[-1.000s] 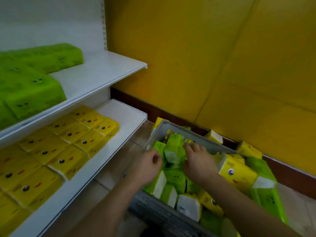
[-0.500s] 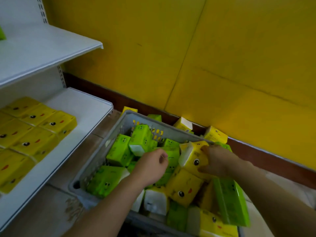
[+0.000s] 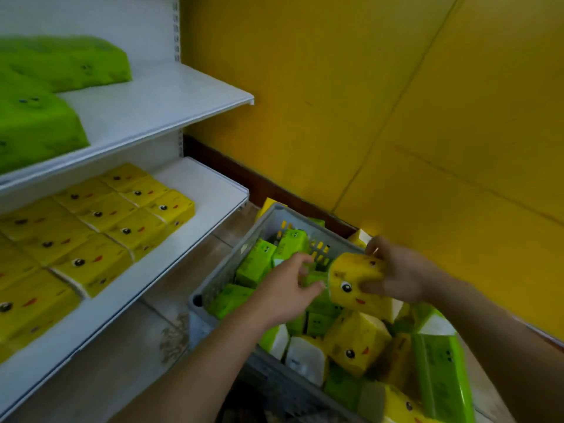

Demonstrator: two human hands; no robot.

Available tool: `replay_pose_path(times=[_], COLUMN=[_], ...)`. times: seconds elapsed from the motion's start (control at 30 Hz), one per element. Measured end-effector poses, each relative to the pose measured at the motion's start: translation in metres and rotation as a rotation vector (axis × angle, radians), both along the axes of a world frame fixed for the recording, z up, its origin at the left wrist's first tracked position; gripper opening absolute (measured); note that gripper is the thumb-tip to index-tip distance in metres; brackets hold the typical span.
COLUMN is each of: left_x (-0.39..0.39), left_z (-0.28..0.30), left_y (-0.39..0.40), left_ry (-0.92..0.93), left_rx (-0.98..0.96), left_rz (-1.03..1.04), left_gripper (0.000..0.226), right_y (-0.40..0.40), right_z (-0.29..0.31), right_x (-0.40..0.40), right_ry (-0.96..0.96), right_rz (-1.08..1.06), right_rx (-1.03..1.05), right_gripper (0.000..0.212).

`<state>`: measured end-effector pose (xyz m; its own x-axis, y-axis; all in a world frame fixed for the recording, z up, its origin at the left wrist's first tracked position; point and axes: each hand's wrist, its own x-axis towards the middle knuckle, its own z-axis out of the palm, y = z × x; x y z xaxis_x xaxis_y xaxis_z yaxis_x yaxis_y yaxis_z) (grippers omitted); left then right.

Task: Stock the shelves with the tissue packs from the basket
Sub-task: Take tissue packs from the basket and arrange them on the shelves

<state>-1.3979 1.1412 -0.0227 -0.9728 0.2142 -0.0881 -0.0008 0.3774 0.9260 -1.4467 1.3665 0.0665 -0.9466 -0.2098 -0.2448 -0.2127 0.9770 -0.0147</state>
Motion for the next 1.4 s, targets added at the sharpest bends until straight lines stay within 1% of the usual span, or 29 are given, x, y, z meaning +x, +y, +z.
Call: replay_pose_path(times=[0.03, 0.07, 0.1, 0.2, 0.27, 0.3, 0.37, 0.43, 0.47, 0.5, 0.57, 0.6, 0.67, 0.73, 0.8, 0.83, 0.9, 0.97, 1.0, 1.1, 1.17, 1.27, 1.33, 1.4], left_x=[0.003, 0.007, 0.010, 0.025, 0.041, 0.050, 0.073, 0.099, 0.113, 0.128, 0.155, 0.168, 0.190, 0.208, 0.224, 0.232, 0.248, 0.262, 0.268, 0.281, 0.285, 0.285, 0.283, 0.283], left_z=[0.007, 0.013, 0.020, 0.028, 0.026, 0.022, 0.009, -0.007, -0.014, -0.022, -0.034, -0.039, -0.044, -0.049, -0.059, -0.064, -0.075, -0.081, -0.083, -0.092, -0.100, -0.113, -0.118, -0.120], left_y=[-0.009, -0.020, -0.033, -0.087, -0.136, -0.160, -0.201, -0.231, -0.244, -0.257, -0.285, -0.298, -0.323, -0.343, -0.361, -0.369, -0.385, -0.402, -0.411, -0.437, -0.450, -0.461, -0.467, -0.473], left_ry=[-0.002, 0.001, 0.025, 0.084, 0.061, 0.052, 0.041, 0.031, 0.025, 0.014, -0.018, -0.040, -0.104, -0.150, -0.169, -0.165, -0.149, -0.139, -0.145, -0.158, -0.170, -0.210, -0.224, -0.238], left_rx=[0.058, 0.145, 0.239, 0.390, 0.442, 0.437, 0.359, 0.259, 0.227, 0.210, 0.171, 0.146, 0.099, 0.062, 0.056, 0.068, 0.048, -0.038, -0.081, -0.180, -0.228, -0.297, -0.376, -0.411], left_rz=[0.013, 0.027, 0.051, 0.242, 0.388, 0.453, 0.592, 0.748, 0.839, 0.937, 1.148, 1.250, 1.440, 1.559, 1.587, 1.580, 1.564, 1.586, 1.587, 1.603, 1.643, 1.652, 1.639, 1.631], left_gripper=[0.066, 0.074, 0.074, 0.049, 0.048, 0.048, 0.039, 0.036, 0.035, 0.033, 0.033, 0.036, 0.047, 0.051, 0.052, 0.050, 0.039, 0.026, 0.025, 0.041, 0.044, 0.031, 0.023, 0.022], right_y=[-0.017, -0.037, -0.060, -0.136, -0.185, -0.209, -0.259, -0.308, -0.331, -0.352, -0.389, -0.405, -0.436, -0.465, -0.496, -0.511, -0.539, -0.563, -0.574, -0.606, -0.620, -0.629, -0.634, -0.640], right_z=[0.010, 0.020, 0.029, 0.038, 0.026, 0.015, -0.012, -0.043, -0.056, -0.068, -0.087, -0.093, -0.108, -0.124, -0.138, -0.145, -0.163, -0.179, -0.185, -0.198, -0.207, -0.218, -0.221, -0.221], right_x=[0.000, -0.001, -0.001, 0.007, 0.011, 0.012, 0.015, 0.022, 0.028, 0.036, 0.056, 0.067, 0.088, 0.108, 0.126, 0.133, 0.145, 0.159, 0.166, 0.182, 0.186, 0.182, 0.177, 0.174], right_ry=[0.026, 0.031, 0.014, -0.135, -0.245, -0.285, -0.330, -0.271, -0.225, -0.190, -0.179, -0.192, -0.214, -0.181, -0.137, -0.132, -0.116, -0.111, -0.107, -0.078, -0.038, -0.001, -0.009, -0.029], right_rz=[0.043, 0.095, 0.149, 0.292, 0.338, 0.348, 0.376, 0.431, 0.471, 0.514, 0.615, 0.680, 0.833, 0.957, 0.991, 0.992, 0.993, 0.992, 0.991, 0.996, 1.014, 1.034, 1.052, 1.085], right_rx=[-0.110, -0.231, -0.354, -0.667, -0.828, -0.893, -0.963, -0.931, -0.893, -0.860, -0.827, -0.821, -0.790, -0.716, -0.668, -0.691, -0.792, -0.878, -0.905, -0.958, -0.920, -0.840, -0.820, -0.761], right_gripper=[0.060, 0.056, 0.051, 0.038, 0.033, 0.032, 0.034, 0.037, 0.045, 0.058, 0.080, 0.086, 0.086, 0.077, 0.062, 0.057, 0.052, 0.048, 0.046, 0.038, 0.032, 0.028, 0.031, 0.037])
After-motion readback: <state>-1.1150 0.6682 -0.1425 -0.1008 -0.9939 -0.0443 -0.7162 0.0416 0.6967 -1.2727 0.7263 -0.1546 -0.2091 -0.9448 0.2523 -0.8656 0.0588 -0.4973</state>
